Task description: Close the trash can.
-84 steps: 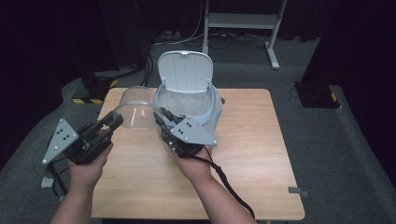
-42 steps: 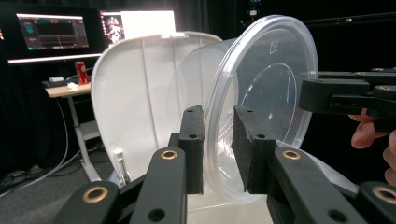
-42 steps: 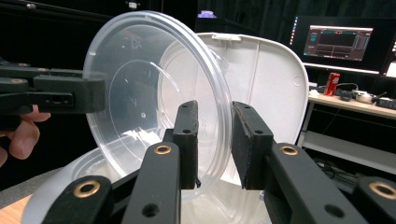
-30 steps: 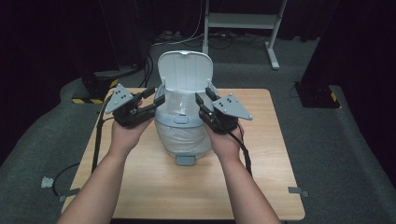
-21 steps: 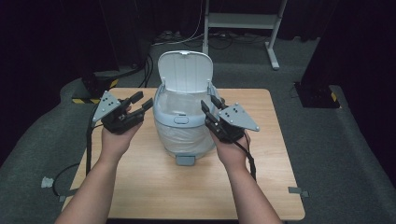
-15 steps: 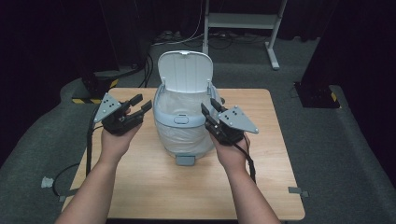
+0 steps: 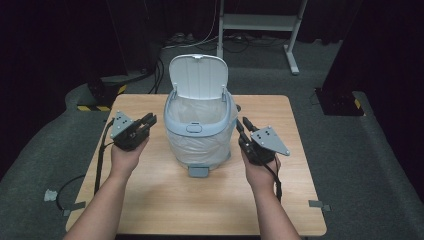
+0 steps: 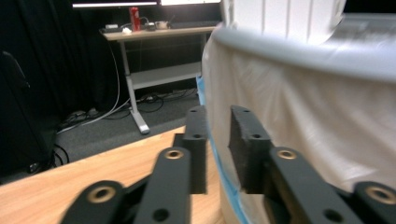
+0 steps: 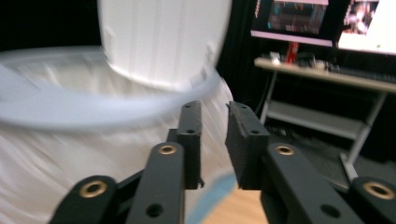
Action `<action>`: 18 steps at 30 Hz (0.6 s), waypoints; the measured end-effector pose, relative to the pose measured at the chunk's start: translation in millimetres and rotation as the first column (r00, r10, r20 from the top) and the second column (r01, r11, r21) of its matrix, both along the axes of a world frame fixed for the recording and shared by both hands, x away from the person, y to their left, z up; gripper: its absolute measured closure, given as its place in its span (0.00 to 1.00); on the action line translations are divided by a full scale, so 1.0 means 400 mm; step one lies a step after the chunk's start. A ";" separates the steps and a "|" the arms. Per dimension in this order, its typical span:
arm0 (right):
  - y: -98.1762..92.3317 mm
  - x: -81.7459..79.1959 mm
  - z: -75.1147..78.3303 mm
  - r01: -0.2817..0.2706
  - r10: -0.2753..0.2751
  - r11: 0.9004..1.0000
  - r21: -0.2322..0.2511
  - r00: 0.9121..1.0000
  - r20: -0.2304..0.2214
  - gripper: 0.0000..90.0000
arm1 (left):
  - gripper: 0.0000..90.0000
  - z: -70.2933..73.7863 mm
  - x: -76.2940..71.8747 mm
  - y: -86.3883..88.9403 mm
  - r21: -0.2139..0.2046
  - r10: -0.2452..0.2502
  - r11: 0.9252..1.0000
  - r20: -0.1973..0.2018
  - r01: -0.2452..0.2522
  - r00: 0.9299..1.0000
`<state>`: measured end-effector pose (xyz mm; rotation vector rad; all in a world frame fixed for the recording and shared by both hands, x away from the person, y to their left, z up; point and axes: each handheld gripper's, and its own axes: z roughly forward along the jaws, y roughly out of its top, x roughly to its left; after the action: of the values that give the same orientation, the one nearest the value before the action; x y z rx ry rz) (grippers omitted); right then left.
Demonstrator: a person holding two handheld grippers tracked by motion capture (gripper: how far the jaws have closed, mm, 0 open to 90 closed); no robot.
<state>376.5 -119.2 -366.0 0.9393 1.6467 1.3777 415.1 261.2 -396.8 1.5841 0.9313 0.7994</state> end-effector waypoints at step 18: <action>0.058 0.199 -0.129 -0.007 0.005 1.000 -0.011 0.976 -0.217 1.00 | 0.99 -0.114 0.113 -0.092 -0.029 -0.020 0.999 -0.121 0.016 0.992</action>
<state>456.2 -96.0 -417.6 1.1107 1.8176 1.3045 460.2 224.4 -442.3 1.6281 1.0095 0.6806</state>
